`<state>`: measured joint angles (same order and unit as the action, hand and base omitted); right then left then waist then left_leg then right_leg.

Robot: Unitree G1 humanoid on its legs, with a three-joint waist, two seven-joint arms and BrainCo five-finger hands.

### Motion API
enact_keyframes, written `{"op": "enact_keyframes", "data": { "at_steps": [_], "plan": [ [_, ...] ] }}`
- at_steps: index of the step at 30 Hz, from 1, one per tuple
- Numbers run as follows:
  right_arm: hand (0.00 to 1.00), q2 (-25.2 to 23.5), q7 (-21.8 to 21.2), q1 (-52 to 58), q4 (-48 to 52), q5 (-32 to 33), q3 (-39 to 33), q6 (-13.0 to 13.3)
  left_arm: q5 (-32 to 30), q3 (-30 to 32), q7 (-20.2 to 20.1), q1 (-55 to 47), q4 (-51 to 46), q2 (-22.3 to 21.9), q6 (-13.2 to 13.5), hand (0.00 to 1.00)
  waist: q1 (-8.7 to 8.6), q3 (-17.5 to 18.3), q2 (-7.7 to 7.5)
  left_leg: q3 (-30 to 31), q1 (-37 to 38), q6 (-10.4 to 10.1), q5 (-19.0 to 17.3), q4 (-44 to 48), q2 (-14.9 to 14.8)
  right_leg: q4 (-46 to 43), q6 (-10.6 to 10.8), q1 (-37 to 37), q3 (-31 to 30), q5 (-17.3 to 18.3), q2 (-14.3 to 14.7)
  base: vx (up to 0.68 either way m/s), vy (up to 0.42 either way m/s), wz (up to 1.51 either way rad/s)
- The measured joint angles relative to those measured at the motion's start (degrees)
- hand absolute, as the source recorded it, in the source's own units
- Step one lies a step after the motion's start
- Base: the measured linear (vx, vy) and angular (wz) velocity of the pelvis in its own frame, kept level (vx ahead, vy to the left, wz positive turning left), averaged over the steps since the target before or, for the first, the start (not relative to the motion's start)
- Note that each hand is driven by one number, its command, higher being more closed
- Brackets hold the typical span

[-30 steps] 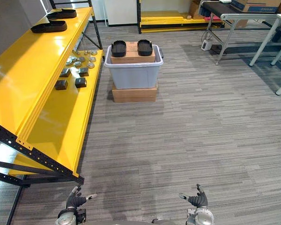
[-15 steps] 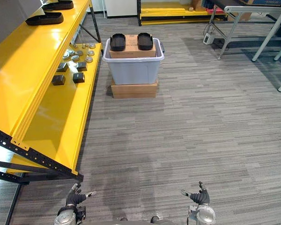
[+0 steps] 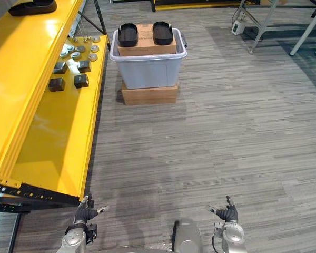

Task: Walk over and take plastic housings, then place them on the shelf

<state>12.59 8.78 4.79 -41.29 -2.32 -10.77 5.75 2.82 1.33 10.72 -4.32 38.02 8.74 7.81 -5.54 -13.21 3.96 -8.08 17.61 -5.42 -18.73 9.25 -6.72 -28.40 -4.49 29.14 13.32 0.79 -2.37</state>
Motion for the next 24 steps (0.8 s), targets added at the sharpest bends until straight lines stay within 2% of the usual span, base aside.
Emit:
{"op": "enact_keyframes", "data": {
  "at_steps": [1, 2, 3, 4, 6, 7, 8, 9, 11, 12, 13, 14, 15, 17, 18, 19, 20, 21, 22, 23, 24],
  "plan": [
    [0.0, -0.1, 0.0, -0.1, 0.0, 0.0, 0.0, -0.1, 0.0, 0.0, 0.0, 0.1, 0.0, 0.0, 0.0, 0.0, -0.17, 0.1, -0.06, 0.0, -0.7, -0.9, 0.5, 1.4, -0.4, -1.0, -0.2, 0.1, -0.1, 1.7, -0.2, 0.64, -0.207, 0.18],
    [0.0, -0.3, -0.1, -0.1, 0.1, 0.0, 0.0, 0.0, 0.0, -0.3, 0.0, 0.8, 0.4, -0.2, 0.2, 0.0, -0.3, 0.0, -0.37, 0.4, -3.5, -2.0, 3.7, 8.0, -0.5, -3.2, 0.0, -0.3, 0.1, 5.4, -0.8, 0.63, -0.252, 0.3],
    [0.0, -0.3, -0.2, -0.2, 0.1, 0.0, 0.1, 0.0, 0.0, -0.7, -0.1, 1.0, 1.1, -0.7, 0.2, 0.0, -0.26, -0.4, -0.23, 0.5, -8.7, -1.5, 9.7, 20.6, -1.6, -2.1, -0.5, -3.5, 0.3, 7.5, -0.6, 0.65, -0.28, 0.29],
    [0.0, -0.4, -0.2, -0.2, 0.0, 0.0, 0.3, 0.0, 0.0, -0.6, -0.5, 0.7, 1.4, -1.4, 0.3, 0.0, 0.12, -1.1, -0.09, 1.5, -14.4, -1.7, 11.3, 35.7, -4.2, 1.4, -1.0, -9.1, 0.7, 8.5, 0.5, 0.63, -0.28, 0.16],
    [0.0, -0.8, -0.2, -0.2, 0.0, 0.0, 1.1, 0.2, 0.1, -0.7, -0.8, 0.0, 2.3, -1.7, 0.2, 0.0, 0.42, -1.7, -0.55, 0.3, -19.4, -0.9, 10.6, 50.0, -7.4, 5.7, -1.5, -16.9, 1.0, 8.8, 2.1, 0.57, -0.219, -0.01],
    [0.0, -1.0, -0.1, -0.2, 0.1, 0.3, 1.7, 0.7, 0.6, -0.7, -0.8, -0.9, 2.4, -1.8, 0.2, 0.0, 1.56, -2.1, -1.75, -2.2, -23.2, 1.1, 9.4, 56.3, -9.2, 10.2, -1.9, -24.1, 0.4, 9.1, 2.7, 0.63, -0.198, -0.15],
    [0.0, -1.0, -0.1, -0.2, 0.1, 0.7, 1.7, 0.7, 0.9, -0.7, -0.8, -1.2, 2.4, -1.8, 0.2, 0.0, 1.85, -2.1, -2.14, -3.2, -25.2, 1.6, 9.0, 56.9, -9.5, 12.2, -1.9, -26.5, -0.1, 9.1, 2.9, 0.59, -0.157, -0.22],
    [0.0, -1.0, -0.1, -0.2, 0.2, 0.8, 1.5, 0.8, 1.1, -0.6, -0.7, -1.6, 2.3, -1.9, 0.2, 0.0, 2.86, -2.1, -2.88, -4.1, -29.8, 2.4, 8.5, 55.1, -9.1, 16.4, -1.7, -30.3, -0.9, 9.2, 3.4, 0.57, -0.1, -0.25],
    [0.0, -1.2, -0.1, -0.6, -0.1, 0.9, 1.0, 0.6, 1.2, -0.6, -0.7, -1.6, 2.4, -1.9, 0.1, 0.0, 3.54, -1.9, -2.21, -4.7, -35.0, 2.8, 7.3, 45.3, -7.3, 20.3, -1.6, -34.1, -1.7, 9.1, 3.7, 0.45, -0.02, -0.24],
    [0.0, -1.6, -0.1, -0.7, -0.3, 1.3, 0.2, 0.4, 1.2, -0.6, -0.7, -1.8, 2.5, -2.0, 0.1, 0.0, 4.11, -2.4, -3.01, -4.5, -36.6, 2.4, 6.7, 35.5, -4.9, 21.1, -1.3, -35.8, -2.5, 9.3, 3.3, 0.35, 0.028, -0.35],
    [0.0, -2.1, 0.0, -0.7, -0.3, 1.3, -0.6, 0.4, 1.2, -0.6, -0.7, -2.2, 2.6, -2.2, 0.0, 0.0, 4.74, -2.4, -3.01, -2.7, -36.8, 1.7, 7.4, 24.4, -1.5, 22.0, 0.0, -38.1, -3.6, 10.2, 2.5, 0.45, 0.065, -0.46],
    [0.0, -1.9, 0.0, -0.6, -0.3, 1.3, -0.8, 0.4, 1.2, -0.6, -0.7, -2.3, 2.6, -2.4, -0.1, 0.0, 4.89, -2.3, -3.08, -1.3, -36.8, 0.6, 8.4, 18.6, -0.1, 22.6, 0.8, -39.1, -4.3, 10.7, 2.2, 0.44, 0.114, -0.65],
    [0.0, -1.1, 0.1, -0.3, -0.4, 1.3, -1.0, 0.4, 1.3, -0.6, -0.7, -2.7, 2.6, -3.3, -0.1, 0.0, 5.06, -1.6, -1.6, 1.5, -37.0, 1.6, 13.0, 8.2, 1.7, 23.5, 2.5, -40.7, -5.8, 13.2, 3.0, 0.43, 0.151, -0.56],
    [0.0, -1.3, 0.3, 0.0, -0.7, 1.3, -1.0, 0.2, 1.3, -0.5, -0.7, -3.6, 3.8, -3.4, -0.1, 0.0, 5.18, -0.6, -0.26, 3.6, -37.4, 3.5, 20.2, 10.1, 2.1, 21.5, 4.2, -42.2, -7.7, 16.7, 3.2, 0.48, 0.22, -0.48],
    [0.0, -2.3, 0.3, 0.5, -0.5, 1.3, -0.6, 0.3, 1.3, -0.6, -0.7, -3.3, 4.5, -3.0, -0.4, 0.0, 4.54, 0.6, -2.72, 2.4, -37.4, 4.9, 17.2, 11.6, 4.3, 18.8, 5.6, -41.6, -8.6, 18.8, 0.4, 0.52, 0.183, -0.17],
    [0.0, -2.4, 0.3, 1.4, -0.6, 1.3, -0.6, 0.3, 1.3, -0.7, -0.7, -3.0, 4.5, -3.1, -0.4, 0.0, 4.48, 1.1, -3.54, 1.8, -37.3, 5.3, 16.1, 11.9, 5.3, 17.1, 6.0, -41.0, -8.8, 19.1, -0.9, 0.53, 0.128, -0.03],
    [0.0, -2.4, 0.3, 1.6, -1.4, 1.2, -0.6, 0.2, 1.3, -0.7, -0.7, -2.3, 4.6, -3.4, -0.4, 0.0, 4.94, 1.6, -4.13, 0.8, -36.9, 5.9, 14.1, 12.1, 6.4, 11.4, 6.3, -38.5, -9.6, 19.2, -2.4, 0.52, 0.167, -0.11],
    [0.0, -2.6, 0.2, 1.4, -2.0, 1.2, -0.5, 0.2, 1.3, -0.7, -0.7, -2.2, 4.9, -3.2, -0.4, 0.0, 4.95, 1.6, -4.47, 0.2, -35.6, 6.2, 12.3, 12.3, 7.1, 2.1, 7.8, -34.8, -10.7, 18.8, -3.8, 0.5, 0.178, -0.14],
    [0.0, -2.8, 0.1, 1.3, -2.4, 1.2, -0.4, 0.2, 1.3, -0.7, -0.7, -2.2, 5.3, -3.0, -0.4, 0.0, 4.81, 1.5, -4.73, 0.1, -34.4, 6.5, 11.3, 12.1, 7.8, -3.9, 10.6, -32.7, -11.1, 17.7, -4.5, 0.48, 0.179, -0.08],
    [0.0, -3.3, 0.0, 1.3, -2.9, 1.2, -0.2, 0.1, 1.3, -0.7, -0.7, -2.5, 6.1, -2.6, -0.7, 0.0, 4.62, 1.5, -4.79, 0.2, -31.3, 7.0, 9.6, 11.7, 8.5, -15.9, 17.5, -28.3, -12.5, 13.2, -5.7, 0.49, 0.144, 0.02],
    [0.0, -3.6, -0.2, 1.5, -2.9, 1.1, 0.5, 0.1, 1.3, -0.8, -0.7, -2.9, 6.2, -2.3, -1.0, 0.0, 4.25, 1.4, -4.45, 0.1, -27.4, 7.6, 7.9, 11.6, 8.6, -25.1, 17.5, -25.3, -12.7, 14.1, -6.0, 0.59, 0.143, 0.02]
  ]
}}
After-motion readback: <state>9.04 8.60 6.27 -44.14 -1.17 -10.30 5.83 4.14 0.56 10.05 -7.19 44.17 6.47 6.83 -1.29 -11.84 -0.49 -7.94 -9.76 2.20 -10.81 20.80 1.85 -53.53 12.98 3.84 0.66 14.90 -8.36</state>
